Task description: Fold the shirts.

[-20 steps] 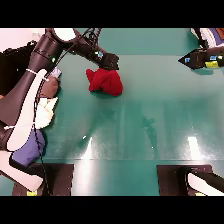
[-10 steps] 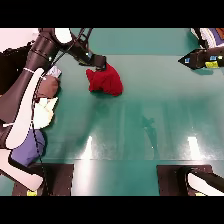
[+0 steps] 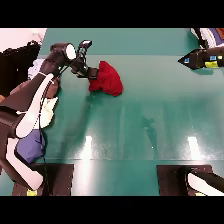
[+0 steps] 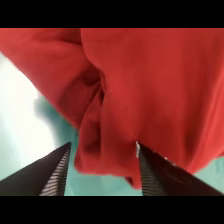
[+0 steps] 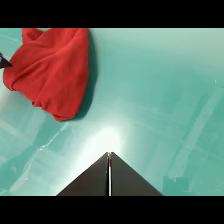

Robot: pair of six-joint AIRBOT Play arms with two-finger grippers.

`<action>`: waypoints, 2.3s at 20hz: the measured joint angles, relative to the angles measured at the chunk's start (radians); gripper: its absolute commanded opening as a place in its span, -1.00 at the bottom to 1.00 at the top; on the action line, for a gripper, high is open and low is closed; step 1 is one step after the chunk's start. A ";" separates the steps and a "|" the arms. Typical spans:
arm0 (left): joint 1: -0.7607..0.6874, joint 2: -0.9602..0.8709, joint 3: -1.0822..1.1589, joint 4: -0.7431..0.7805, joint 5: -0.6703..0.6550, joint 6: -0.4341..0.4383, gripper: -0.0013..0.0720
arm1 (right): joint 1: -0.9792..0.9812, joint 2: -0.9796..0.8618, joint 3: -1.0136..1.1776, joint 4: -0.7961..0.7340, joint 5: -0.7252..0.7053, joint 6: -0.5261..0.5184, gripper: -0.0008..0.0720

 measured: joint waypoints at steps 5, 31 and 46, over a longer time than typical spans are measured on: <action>0.001 -0.024 -0.005 -0.082 0.029 0.019 0.01 | 0.004 0.000 0.000 0.004 0.000 0.000 -0.93; 0.006 0.680 -0.069 -0.328 -0.253 0.175 -0.90 | -0.063 0.138 0.251 -0.001 -0.003 0.000 -0.94; 0.095 0.576 -0.661 -0.375 -0.001 0.220 0.99 | -0.063 0.137 0.198 -0.001 0.045 0.000 -0.94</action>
